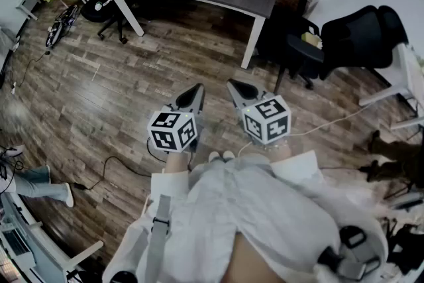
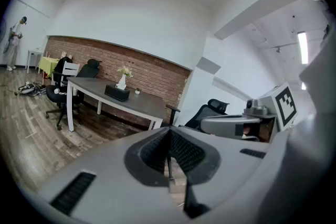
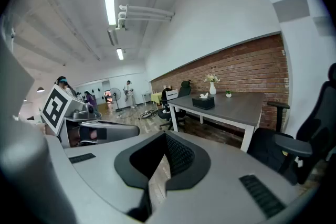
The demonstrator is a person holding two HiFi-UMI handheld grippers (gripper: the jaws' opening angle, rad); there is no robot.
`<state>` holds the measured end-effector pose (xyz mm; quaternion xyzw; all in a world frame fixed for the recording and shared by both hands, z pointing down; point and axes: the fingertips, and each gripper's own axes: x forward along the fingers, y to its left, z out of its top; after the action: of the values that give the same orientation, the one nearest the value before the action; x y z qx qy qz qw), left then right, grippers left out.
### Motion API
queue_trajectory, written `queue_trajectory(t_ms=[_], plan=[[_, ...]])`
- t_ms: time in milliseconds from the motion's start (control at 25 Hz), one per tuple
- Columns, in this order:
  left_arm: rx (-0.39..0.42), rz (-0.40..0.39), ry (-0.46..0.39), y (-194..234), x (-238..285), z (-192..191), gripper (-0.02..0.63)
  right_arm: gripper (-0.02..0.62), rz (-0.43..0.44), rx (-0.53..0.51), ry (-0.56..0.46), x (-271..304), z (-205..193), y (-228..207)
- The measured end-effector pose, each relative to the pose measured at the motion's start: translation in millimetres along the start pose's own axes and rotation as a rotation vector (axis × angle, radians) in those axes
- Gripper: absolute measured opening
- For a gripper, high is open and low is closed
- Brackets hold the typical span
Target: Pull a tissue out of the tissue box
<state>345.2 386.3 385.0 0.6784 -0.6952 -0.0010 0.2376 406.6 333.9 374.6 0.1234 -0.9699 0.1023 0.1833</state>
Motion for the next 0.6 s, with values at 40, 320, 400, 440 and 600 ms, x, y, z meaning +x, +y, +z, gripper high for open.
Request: queue_trajectory(t_ms=[40,320,400,440,600], plan=[[-0.004,-0.004,0.001,0.3,-0.5,-0.4,0.004,0.002,0.002,0.003,0.0,0.8,0.0,0.0],[-0.012,-0.01,0.004,4.6,-1.6,-3.3,0.005,0.002,0.013,0.006,-0.002,4.1,-1.4,0.3],[-0.012,-0.008,0.002,6.9,-1.8,-2.7,0.005,0.002,0.013,0.007,-0.002,5.1,-1.5,1.3],[-0.013,-0.009,0.001,7.6,-2.3,-2.4,0.004,0.002,0.012,0.007,-0.003,5.3,-1.1,2.3],[-0.01,-0.044,-0.023,4.5,-4.2,3.4,0.005,0.002,0.021,0.025,-0.048,4.2,6.7,7.3]])
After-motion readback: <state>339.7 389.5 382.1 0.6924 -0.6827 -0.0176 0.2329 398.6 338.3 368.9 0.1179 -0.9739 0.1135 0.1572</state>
